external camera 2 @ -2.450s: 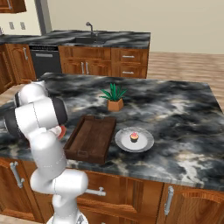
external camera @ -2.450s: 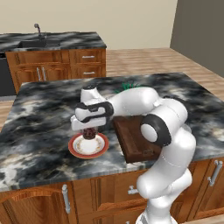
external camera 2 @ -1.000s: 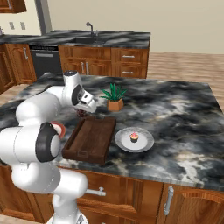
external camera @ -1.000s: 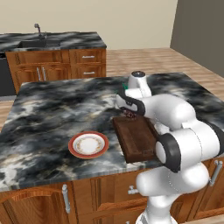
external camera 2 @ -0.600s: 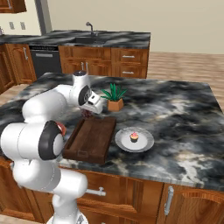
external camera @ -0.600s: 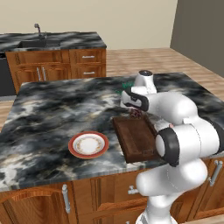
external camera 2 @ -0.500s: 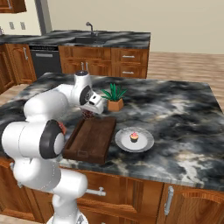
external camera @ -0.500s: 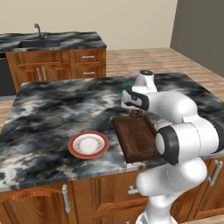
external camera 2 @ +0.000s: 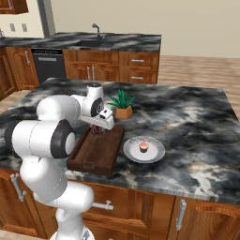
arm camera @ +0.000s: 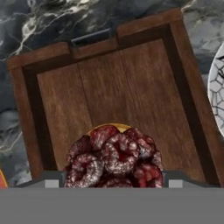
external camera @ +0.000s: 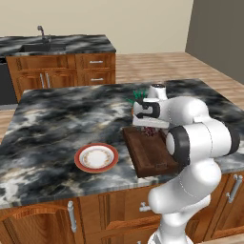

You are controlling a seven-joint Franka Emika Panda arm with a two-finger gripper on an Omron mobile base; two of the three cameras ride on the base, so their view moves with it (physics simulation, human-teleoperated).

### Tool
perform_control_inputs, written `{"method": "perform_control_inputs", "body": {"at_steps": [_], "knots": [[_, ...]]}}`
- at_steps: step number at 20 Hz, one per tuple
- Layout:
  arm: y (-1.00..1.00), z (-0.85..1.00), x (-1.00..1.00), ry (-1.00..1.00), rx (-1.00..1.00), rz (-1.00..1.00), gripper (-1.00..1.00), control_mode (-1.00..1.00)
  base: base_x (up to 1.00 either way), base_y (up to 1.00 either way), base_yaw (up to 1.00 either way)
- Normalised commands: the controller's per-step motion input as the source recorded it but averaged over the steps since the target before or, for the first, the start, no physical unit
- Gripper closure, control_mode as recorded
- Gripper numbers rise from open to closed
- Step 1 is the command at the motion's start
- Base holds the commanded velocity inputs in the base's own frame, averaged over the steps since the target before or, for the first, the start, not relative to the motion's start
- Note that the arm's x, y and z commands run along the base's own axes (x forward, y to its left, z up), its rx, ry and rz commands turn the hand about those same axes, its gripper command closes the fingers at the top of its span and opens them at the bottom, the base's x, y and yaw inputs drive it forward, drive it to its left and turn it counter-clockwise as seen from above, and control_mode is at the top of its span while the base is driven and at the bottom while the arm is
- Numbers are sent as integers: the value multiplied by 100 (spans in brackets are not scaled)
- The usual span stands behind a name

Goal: Move the dessert items from the plates to the tray.

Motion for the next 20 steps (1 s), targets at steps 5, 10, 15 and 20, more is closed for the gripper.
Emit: {"method": "perform_control_inputs", "body": {"at_steps": [5, 10, 15, 20], "knots": [[0, -43, 1, 4, 0, 0, 100, -100, 0, 0, 0], [0, -35, 0, 4, 0, 0, 100, -100, 0, 0, 0], [0, -8, 0, 6, 0, 0, 100, -100, 0, 0, 0], [0, 0, 0, 6, 0, 0, -100, -100, 0, 0, 0]]}}
